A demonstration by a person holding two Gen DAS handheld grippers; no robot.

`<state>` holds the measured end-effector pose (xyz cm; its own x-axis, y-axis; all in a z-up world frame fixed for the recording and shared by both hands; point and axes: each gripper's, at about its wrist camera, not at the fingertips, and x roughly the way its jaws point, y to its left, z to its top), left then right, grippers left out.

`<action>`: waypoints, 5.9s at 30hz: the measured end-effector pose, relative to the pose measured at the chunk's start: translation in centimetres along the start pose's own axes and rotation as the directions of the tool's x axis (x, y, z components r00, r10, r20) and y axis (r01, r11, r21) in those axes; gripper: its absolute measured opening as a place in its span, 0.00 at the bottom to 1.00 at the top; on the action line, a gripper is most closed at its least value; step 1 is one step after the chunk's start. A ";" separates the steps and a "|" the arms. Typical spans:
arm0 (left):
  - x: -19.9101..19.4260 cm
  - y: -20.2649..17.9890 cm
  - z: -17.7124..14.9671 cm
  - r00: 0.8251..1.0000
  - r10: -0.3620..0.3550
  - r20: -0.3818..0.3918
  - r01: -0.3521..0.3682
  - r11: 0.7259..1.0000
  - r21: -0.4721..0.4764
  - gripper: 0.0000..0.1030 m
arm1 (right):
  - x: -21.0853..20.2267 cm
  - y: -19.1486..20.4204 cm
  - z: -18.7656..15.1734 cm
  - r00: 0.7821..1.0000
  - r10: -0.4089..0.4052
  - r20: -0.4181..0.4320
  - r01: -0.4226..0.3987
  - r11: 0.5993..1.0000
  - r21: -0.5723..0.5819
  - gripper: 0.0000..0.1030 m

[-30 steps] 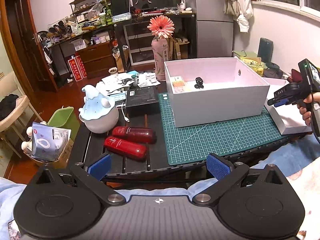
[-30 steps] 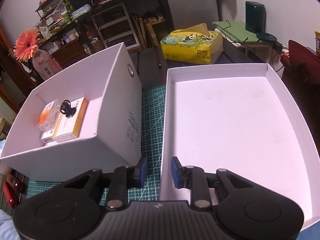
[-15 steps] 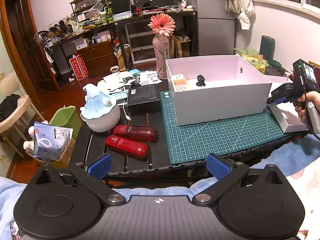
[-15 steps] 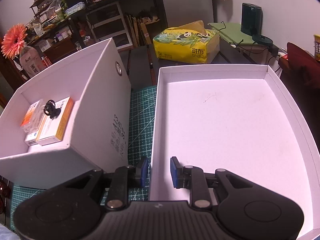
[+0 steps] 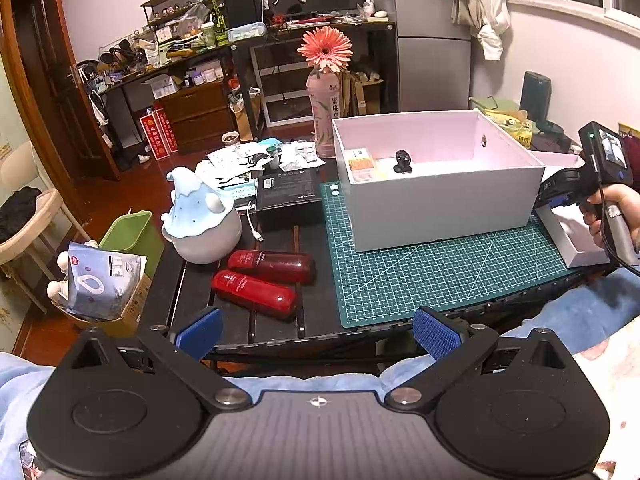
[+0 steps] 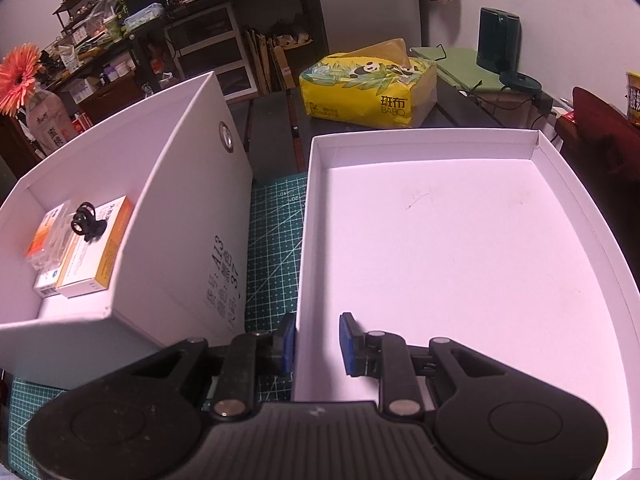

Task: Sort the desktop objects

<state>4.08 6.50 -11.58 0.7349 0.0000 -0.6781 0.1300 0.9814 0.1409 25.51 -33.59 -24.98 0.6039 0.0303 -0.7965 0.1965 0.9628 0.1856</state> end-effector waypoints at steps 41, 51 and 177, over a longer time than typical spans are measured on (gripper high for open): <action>-0.1 -0.2 0.0 1.000 0.022 -0.001 -0.022 1.000 0.011 1.00 | -6.6 -3.5 1.7 0.956 0.241 0.170 -0.282 0.912 0.296 0.04; 0.0 -0.3 0.1 1.000 0.026 -0.009 -0.026 1.000 0.015 1.00 | -9.4 -4.6 1.8 0.905 0.339 0.255 -0.414 0.841 0.349 0.02; 0.5 -0.4 6.0 0.930 -0.087 0.358 0.132 0.986 -0.104 1.00 | -14.7 18.9 12.4 0.716 0.642 0.275 -0.698 0.652 0.297 0.10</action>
<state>8.39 4.92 -7.61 0.9102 -0.1539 -0.3845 0.1561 0.9874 -0.0257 29.91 -19.12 -2.61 0.7709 0.5656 -0.2931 -0.0643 0.5268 0.8475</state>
